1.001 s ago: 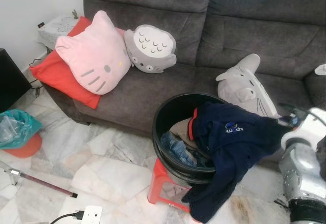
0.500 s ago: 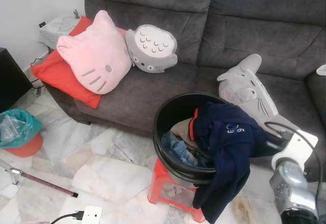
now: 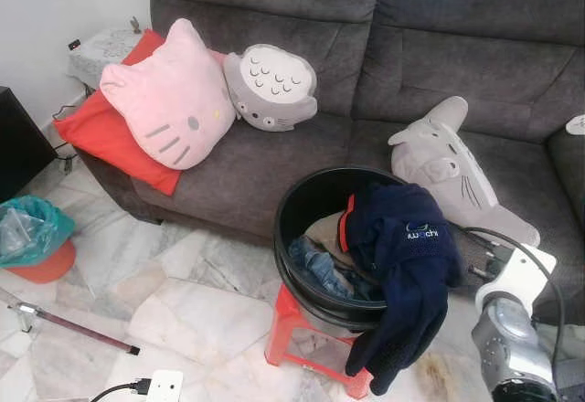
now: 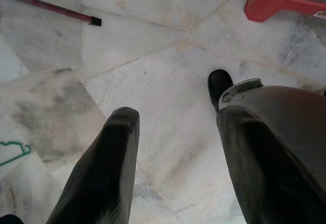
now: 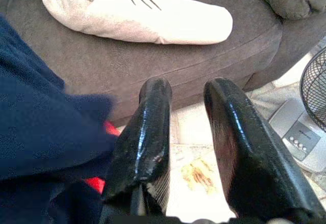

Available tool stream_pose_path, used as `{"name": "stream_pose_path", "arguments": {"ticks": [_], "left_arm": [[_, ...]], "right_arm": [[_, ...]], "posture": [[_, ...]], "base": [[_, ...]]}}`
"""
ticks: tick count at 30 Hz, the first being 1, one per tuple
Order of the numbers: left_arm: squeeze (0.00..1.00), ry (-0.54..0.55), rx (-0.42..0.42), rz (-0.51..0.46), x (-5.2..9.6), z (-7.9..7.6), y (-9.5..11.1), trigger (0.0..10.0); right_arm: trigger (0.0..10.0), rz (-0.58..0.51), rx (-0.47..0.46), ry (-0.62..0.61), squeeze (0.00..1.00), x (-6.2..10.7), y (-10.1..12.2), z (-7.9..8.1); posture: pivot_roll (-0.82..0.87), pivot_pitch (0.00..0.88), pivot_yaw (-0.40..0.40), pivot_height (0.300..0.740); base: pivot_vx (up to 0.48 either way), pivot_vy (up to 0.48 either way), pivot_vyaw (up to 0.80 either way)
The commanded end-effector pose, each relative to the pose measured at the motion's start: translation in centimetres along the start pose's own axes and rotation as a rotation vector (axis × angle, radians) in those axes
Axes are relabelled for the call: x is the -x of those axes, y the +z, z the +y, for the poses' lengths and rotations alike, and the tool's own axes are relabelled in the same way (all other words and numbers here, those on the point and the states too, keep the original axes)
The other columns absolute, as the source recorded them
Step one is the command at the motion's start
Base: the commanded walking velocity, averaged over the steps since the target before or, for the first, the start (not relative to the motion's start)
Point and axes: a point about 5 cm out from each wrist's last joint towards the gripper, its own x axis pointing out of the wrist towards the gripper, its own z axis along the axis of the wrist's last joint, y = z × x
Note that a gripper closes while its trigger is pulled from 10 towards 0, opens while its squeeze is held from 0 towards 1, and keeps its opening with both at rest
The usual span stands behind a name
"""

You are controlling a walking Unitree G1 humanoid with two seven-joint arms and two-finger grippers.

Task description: Hang hanger

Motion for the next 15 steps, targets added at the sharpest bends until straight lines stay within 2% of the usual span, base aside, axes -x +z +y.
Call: {"name": "stream_pose_path", "arguments": {"ticks": [1, 5, 6, 8, 10, 12, 13, 15], "left_arm": [[0.00, -0.006, -0.015, 0.016, 0.1, 0.0, -0.6, 10.0], [0.00, -0.006, -0.014, 0.015, 0.1, 0.0, -0.6, 10.0], [0.00, -0.006, -0.015, 0.015, 0.1, 0.0, -0.6, 10.0], [0.00, -0.006, -0.014, 0.015, 0.1, 0.0, -0.6, 10.0], [0.00, -0.006, -0.014, 0.015, 0.1, 0.0, -0.6, 10.0], [0.00, -0.005, -0.014, 0.015, 0.1, 0.0, -0.6, 10.0], [0.00, -0.005, -0.014, 0.015, 0.1, 0.0, -0.6, 10.0], [0.00, -0.005, -0.015, 0.015, 0.1, 0.0, -0.6, 10.0]], "right_arm": [[10.0, -0.037, -0.015, -0.007, 1.00, 0.3, 0.4, 0.0], [10.0, -0.105, 0.015, 0.029, 1.00, 0.5, 1.2, 0.5], [10.0, -0.160, -0.006, 0.058, 1.00, 0.8, 1.9, 0.9], [10.0, -0.206, 0.001, 0.055, 1.00, 1.0, 2.6, 1.0], [10.0, -0.310, 0.028, 0.053, 1.00, 1.5, 4.1, 1.3], [10.0, -0.343, 0.050, 0.055, 1.00, 1.6, 4.6, 1.4], [10.0, -0.423, 0.095, 0.103, 0.00, 2.0, 6.0, 2.3], [10.0, -0.460, 0.116, 0.196, 0.00, 2.3, 7.2, 3.8]], "posture": [[-0.07, 0.068, 0.011, 0.740], [-0.07, 0.068, 0.012, 0.740], [-0.07, 0.069, 0.012, 0.740], [-0.07, 0.069, 0.012, 0.740], [-0.07, 0.068, 0.012, 0.740], [-0.07, 0.068, 0.012, 0.740], [-0.07, 0.067, 0.014, 0.740], [-0.08, 0.066, 0.013, 0.740]], "base": [[0.000, 0.000, 0.00], [0.000, 0.000, 0.00], [0.000, 0.000, 0.00], [0.000, 0.000, 0.00], [0.000, 0.000, 0.00], [0.000, 0.000, 0.00], [0.000, 0.000, 0.00], [0.000, 0.000, 0.00]]}}
